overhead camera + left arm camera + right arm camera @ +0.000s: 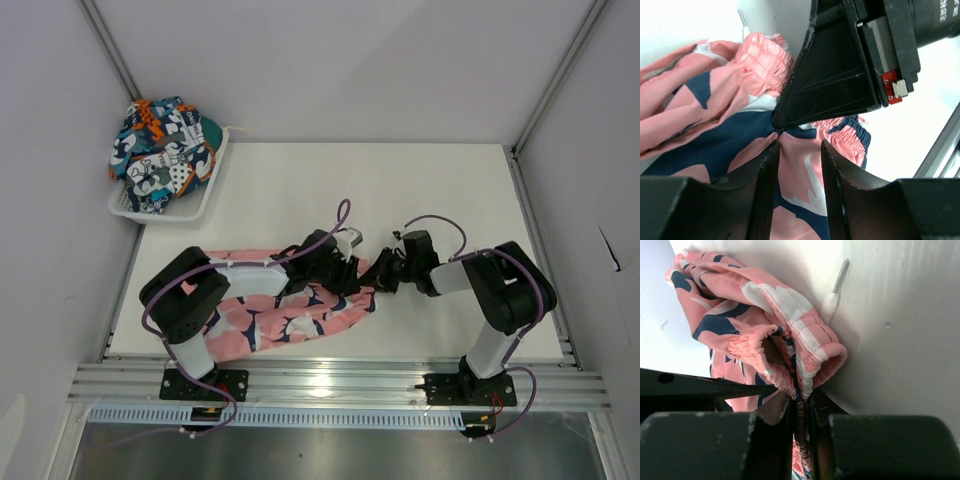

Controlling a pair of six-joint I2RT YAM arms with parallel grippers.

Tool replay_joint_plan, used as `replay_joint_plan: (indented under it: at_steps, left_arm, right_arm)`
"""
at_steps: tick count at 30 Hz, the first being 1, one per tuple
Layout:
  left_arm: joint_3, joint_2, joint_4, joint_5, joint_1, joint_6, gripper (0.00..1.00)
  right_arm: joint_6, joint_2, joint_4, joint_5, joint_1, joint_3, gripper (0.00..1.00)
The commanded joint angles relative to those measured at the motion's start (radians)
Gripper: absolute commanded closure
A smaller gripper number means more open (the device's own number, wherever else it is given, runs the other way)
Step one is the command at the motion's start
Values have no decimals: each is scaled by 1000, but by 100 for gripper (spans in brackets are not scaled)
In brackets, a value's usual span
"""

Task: Fold and stack the shorts
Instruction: Fold the shorts

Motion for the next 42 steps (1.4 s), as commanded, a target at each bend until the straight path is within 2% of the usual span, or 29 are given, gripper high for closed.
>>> replay_joint_plan:
  at_steps: [1,2,5,9,14,20,24,27,32,38,42]
  left_arm:
    - [14,-67,19,29,-4,26,57]
    - [21,-83,-9,22,-4,27,57]
    - [33,-182,-130,-40,5,16,56]
    - [17,-331,-233,-102,33,-25,52]
    - [-40,-422,-310,-158,108,-83,51]
    - [-150,-414,-219,-216,114,-193,54]
    - [-270,-391,110,-204,114,-420,54]
    - [-327,-365,216,-286,112,-505,55]
    - [-330,-276,336,-377,97,-542,59]
    - [-290,-127,365,-471,16,-542,67]
    - [-267,-80,343,-627,-56,-522,69]
  right_arm:
    - [-83,-8,-125,82,-4,42,100]
    - [-109,-14,-161,101,-6,77,100]
    - [-247,-45,-433,171,-30,172,100]
    - [-398,-118,-654,242,-95,255,100]
    - [-500,-204,-851,300,-211,320,100]
    - [-505,-252,-920,297,-219,367,100]
    - [-481,-266,-914,300,-225,358,100]
    - [-456,-287,-908,310,-239,349,100]
    - [-433,-323,-911,305,-251,356,100]
    - [-415,-336,-936,283,-251,399,100]
    - [-392,-336,-960,253,-248,447,100]
